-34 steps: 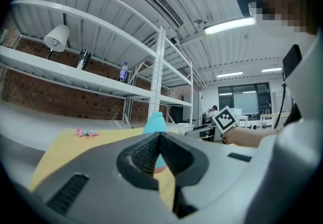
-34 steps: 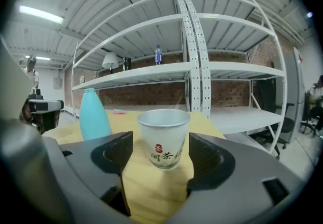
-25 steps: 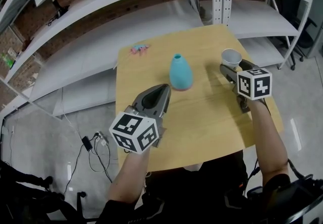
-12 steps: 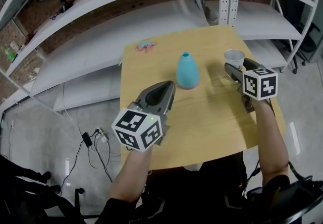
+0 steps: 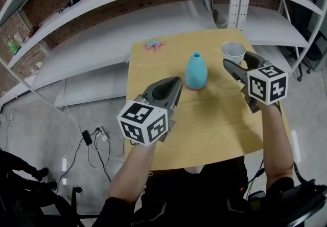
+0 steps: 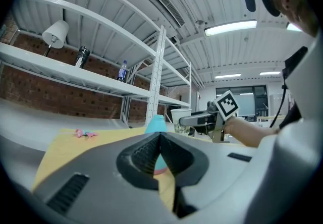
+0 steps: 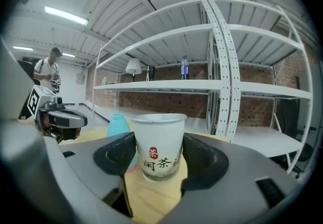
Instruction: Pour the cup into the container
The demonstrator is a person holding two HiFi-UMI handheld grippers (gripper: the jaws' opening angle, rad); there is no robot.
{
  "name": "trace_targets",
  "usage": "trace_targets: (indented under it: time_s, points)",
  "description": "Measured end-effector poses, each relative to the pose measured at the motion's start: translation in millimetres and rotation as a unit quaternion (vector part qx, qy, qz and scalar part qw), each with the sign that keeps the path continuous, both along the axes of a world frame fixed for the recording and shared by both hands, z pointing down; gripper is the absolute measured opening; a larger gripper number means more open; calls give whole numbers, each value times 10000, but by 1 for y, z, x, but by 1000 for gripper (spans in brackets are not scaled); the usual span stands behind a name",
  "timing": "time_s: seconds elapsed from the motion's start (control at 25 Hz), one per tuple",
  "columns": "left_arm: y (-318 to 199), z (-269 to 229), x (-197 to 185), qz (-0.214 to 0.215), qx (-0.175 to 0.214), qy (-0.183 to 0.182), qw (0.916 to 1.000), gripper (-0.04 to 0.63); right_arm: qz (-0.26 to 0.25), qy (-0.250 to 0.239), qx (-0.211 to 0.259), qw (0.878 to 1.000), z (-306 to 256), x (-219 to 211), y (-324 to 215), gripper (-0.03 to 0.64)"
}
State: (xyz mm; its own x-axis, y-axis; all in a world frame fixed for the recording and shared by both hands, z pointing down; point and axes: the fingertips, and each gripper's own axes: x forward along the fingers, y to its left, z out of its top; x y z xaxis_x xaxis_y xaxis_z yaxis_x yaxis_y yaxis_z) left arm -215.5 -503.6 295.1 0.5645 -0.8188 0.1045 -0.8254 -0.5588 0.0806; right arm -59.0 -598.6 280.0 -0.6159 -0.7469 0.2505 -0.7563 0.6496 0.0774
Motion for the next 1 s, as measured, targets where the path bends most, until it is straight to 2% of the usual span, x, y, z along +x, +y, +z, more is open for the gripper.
trace_targets:
  time_s: [0.2, 0.4, 0.68, 1.0]
  points:
    - [-8, -8, -6, -34, 27, 6, 10000, 0, -247, 78, 108, 9996, -13, -16, 6, 288]
    - [-16, -7, -11, -29, -34, 15, 10000, 0, -509, 383, 256, 9976, -23, -33, 12, 287]
    - [-26, -3, -14, -24, -82, 31, 10000, 0, -703, 1227, 521, 9886, -31, -47, 14, 284]
    - [-32, 5, -12, 13, -139, -22, 9999, 0, -855, 2288, 754, 9668, -25, -56, 10, 284]
